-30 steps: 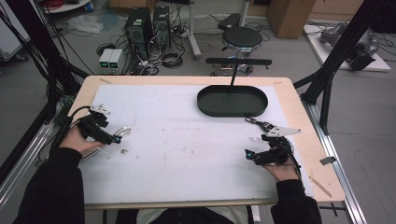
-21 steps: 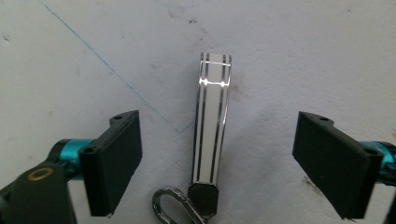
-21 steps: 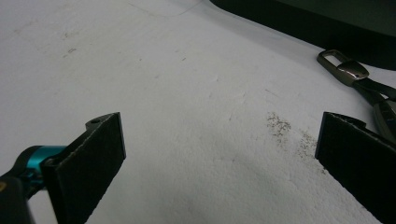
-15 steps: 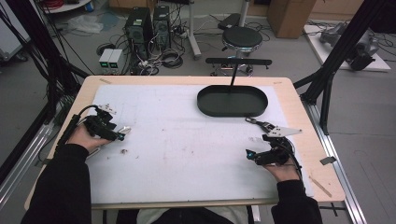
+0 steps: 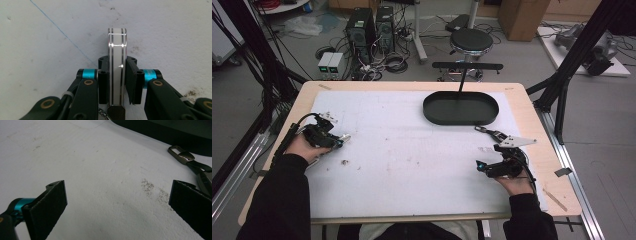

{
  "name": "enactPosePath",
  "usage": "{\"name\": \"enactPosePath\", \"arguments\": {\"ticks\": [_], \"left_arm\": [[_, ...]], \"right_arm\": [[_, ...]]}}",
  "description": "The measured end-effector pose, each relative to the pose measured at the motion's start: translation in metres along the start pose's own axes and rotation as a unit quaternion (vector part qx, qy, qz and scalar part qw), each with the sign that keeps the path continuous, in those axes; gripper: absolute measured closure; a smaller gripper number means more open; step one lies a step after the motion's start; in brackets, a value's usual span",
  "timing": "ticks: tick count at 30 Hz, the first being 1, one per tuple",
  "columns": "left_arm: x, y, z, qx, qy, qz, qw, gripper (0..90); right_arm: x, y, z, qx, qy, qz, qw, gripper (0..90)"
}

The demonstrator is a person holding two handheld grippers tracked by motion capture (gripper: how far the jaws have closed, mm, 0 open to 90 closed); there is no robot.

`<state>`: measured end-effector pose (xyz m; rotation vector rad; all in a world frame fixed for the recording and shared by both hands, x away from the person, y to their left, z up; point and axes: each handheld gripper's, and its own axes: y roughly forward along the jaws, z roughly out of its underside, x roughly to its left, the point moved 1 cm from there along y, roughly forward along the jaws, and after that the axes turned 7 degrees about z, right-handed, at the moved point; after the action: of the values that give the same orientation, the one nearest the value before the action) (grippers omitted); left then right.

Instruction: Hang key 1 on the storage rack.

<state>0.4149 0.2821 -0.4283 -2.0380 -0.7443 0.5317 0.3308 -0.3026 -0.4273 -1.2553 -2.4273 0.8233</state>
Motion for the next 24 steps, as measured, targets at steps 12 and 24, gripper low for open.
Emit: {"name": "enactPosePath", "arguments": {"ticks": [12, 24], "left_arm": [[-0.005, -0.045, -0.011, -0.067, 0.007, 0.006, 0.9977, 74.6], [-0.042, -0.062, -0.058, -0.090, 0.080, 0.029, 0.9922, 74.6]], "right_arm": [[0.001, 0.001, -0.002, -0.003, -0.003, -0.002, 1.0000, 0.8], [0.000, 0.003, -0.002, -0.002, -0.004, -0.004, 1.0000, 0.8]]}}
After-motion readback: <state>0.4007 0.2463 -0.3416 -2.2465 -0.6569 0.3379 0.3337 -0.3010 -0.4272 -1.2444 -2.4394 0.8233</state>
